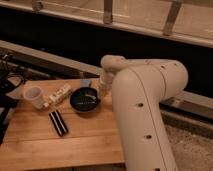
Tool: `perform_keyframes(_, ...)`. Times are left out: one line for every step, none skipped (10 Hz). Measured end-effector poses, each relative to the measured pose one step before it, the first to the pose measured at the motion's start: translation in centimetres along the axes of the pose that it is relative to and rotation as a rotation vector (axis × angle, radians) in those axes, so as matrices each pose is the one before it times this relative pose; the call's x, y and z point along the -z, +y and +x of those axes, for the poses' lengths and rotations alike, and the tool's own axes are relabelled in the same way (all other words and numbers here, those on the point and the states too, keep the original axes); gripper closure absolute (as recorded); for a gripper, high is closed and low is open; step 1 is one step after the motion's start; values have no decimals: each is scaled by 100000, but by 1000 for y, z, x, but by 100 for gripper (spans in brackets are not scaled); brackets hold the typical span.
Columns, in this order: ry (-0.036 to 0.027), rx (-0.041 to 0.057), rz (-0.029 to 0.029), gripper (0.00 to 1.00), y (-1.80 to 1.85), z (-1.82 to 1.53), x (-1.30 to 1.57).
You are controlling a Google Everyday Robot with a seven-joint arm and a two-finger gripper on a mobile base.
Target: Drag the ceramic bowl in a circle
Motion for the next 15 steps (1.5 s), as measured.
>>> perform_keyframes(-324,908,463,100,364,125,209)
perform_keyframes(-252,370,608,100,92,165,259)
perform_keyframes(-203,-112,343,98,-57,105,225)
perform_keyframes(-47,-174,510,90,-155,196,164)
perform_keyframes(-167,75,424,78,-30,177,249)
perform_keyframes(0,87,203,69,-16,82,60)
perform_keyframes(-18,115,0,61,62,-14,12)
perform_keyframes(-88,277,-84,49,191,-121,-30)
perform_keyframes(528,390,98,37,146,11,-188)
perform_keyframes(245,134,-28,31,69,1,-70)
perform_keyframes(315,-63,-56,25,-62,17,-98)
perform_keyframes(241,-97,-40,25,-80,20,-92)
perform_keyframes(-39,-151,-75,25,-41,-42,4)
perform_keyframes(270,-364,-120,25,-99,-20,-118)
perform_keyframes(596,-951,-438,25,-293,-76,-310)
